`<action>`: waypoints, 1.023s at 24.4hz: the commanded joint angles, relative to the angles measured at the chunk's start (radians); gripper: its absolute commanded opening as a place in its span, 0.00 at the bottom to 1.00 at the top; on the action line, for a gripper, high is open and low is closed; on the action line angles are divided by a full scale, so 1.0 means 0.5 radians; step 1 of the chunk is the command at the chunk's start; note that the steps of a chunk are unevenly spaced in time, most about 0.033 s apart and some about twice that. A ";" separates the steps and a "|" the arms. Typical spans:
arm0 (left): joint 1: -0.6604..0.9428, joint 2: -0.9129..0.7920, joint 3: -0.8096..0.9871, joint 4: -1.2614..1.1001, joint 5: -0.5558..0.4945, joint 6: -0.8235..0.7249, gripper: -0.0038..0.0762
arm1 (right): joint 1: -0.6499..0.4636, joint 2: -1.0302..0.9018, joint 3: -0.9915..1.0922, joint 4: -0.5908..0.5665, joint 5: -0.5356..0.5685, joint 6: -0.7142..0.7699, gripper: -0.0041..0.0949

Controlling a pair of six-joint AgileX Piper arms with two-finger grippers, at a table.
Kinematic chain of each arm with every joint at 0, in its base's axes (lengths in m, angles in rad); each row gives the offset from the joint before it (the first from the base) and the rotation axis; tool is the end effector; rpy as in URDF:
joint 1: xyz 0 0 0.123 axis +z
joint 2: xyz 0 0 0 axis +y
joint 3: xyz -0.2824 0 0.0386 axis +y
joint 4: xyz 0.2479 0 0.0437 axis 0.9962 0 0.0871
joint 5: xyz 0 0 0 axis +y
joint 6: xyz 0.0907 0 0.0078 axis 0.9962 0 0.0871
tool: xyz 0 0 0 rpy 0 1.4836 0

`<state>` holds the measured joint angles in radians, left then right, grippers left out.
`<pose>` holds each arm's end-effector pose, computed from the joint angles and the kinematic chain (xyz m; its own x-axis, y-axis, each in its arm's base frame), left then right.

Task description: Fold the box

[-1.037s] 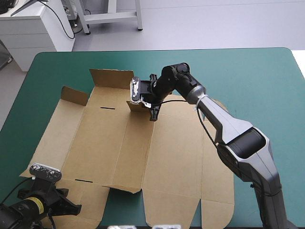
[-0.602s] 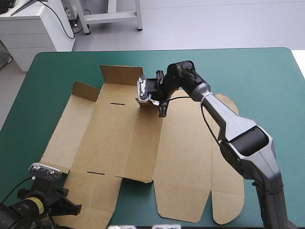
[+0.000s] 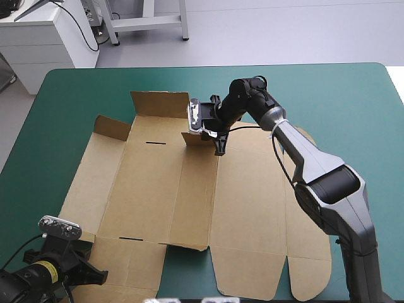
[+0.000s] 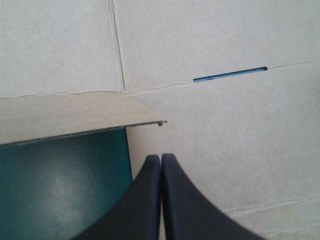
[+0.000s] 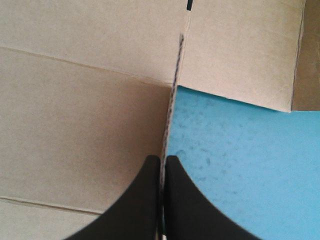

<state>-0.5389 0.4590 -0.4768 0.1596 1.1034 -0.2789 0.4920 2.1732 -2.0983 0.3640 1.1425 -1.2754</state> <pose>0.0582 -0.0198 0.2553 -0.7943 0.2385 -0.5588 0.2847 0.9586 0.0044 0.4100 0.2532 0.2819 0.1735 -0.8725 -0.4568 -0.9594 -0.0451 -0.2783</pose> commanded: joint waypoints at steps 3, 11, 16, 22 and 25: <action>0.005 0.010 -0.049 0.013 -0.075 -0.017 0.04 | -0.009 -0.126 -0.065 0.083 -0.028 0.081 0.34; 0.005 0.010 -0.049 0.013 -0.075 -0.017 0.04 | -0.009 -0.152 -0.065 -0.153 -0.027 0.392 0.55; 0.005 0.010 -0.049 0.013 -0.075 -0.017 0.04 | -0.009 -0.260 -0.065 -0.200 -0.024 0.431 0.48; 0.005 0.010 -0.049 0.013 -0.075 -0.017 0.04 | -0.009 -0.458 -0.065 -0.260 -0.008 0.439 0.44; 0.005 0.010 -0.049 0.013 -0.075 -0.017 0.04 | -0.009 -0.527 -0.065 -0.331 0.021 0.489 0.44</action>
<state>-0.5389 0.4590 -0.4768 0.1596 1.1034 -0.2789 0.4920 2.0039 -2.0998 0.2154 1.1641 -1.0508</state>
